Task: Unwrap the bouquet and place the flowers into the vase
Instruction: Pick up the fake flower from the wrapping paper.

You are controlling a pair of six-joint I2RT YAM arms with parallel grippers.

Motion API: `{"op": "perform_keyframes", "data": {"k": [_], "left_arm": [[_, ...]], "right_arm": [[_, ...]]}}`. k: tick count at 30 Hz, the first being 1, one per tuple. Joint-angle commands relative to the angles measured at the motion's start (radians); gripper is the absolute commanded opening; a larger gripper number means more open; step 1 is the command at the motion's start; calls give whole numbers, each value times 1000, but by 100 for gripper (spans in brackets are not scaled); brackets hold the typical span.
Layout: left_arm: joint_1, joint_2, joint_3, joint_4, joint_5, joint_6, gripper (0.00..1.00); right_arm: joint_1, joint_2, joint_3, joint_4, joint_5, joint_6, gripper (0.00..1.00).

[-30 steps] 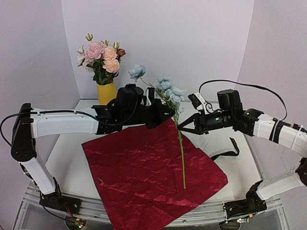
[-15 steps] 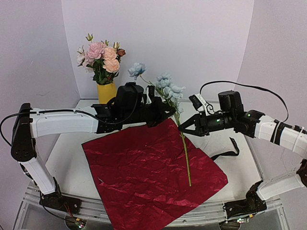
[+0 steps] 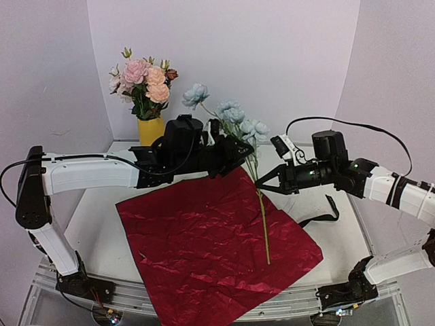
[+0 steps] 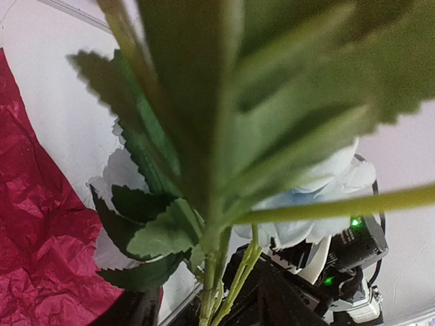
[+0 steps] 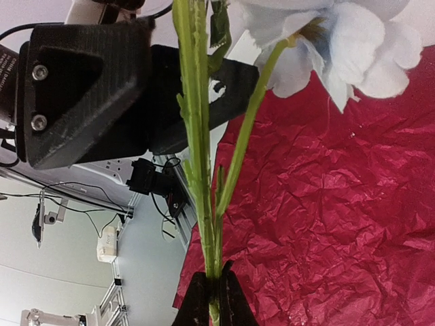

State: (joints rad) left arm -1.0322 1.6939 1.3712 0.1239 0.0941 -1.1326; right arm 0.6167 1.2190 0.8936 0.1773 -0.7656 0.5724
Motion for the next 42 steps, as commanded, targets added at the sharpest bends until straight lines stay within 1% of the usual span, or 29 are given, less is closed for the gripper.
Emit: {"op": "perform_keyframes", "data": {"k": [1,3,5,13,16,22,28,35,37,38,40,42], "left_arm": [[0,-13,34,38,7,8,58],[0,-12,33,38,17,9,64],[-1,-2,38,37,34,10,65],[-39,55,86,34,29,47,67],[-43,68,94,33,27,52,64],[-44,64,97,30,3,80,43],[-44,46,89,27,-34,107,32],[-45,41,72,12,-47,119,25],[-45,41,73,4,-49,128,18],[-45,41,74,-1,-51,133,14],[-45,39,77,-11,-53,150,7],[-44,37,81,-21,-49,178,0]], "right_arm": [[3,-35,3,5,9,-5,0],[3,-33,4,5,1,-5,0],[3,-30,6,4,-6,-7,0],[3,-20,12,-1,-3,-8,0],[4,-19,13,-4,-2,-9,0],[3,-19,15,-9,-1,-15,0],[3,-14,15,-15,-2,-22,0],[3,3,25,-26,2,-31,0],[3,7,27,-28,5,-34,0],[3,8,28,-29,7,-36,1],[3,12,30,-31,10,-39,6],[3,15,31,-32,13,-43,18]]}}
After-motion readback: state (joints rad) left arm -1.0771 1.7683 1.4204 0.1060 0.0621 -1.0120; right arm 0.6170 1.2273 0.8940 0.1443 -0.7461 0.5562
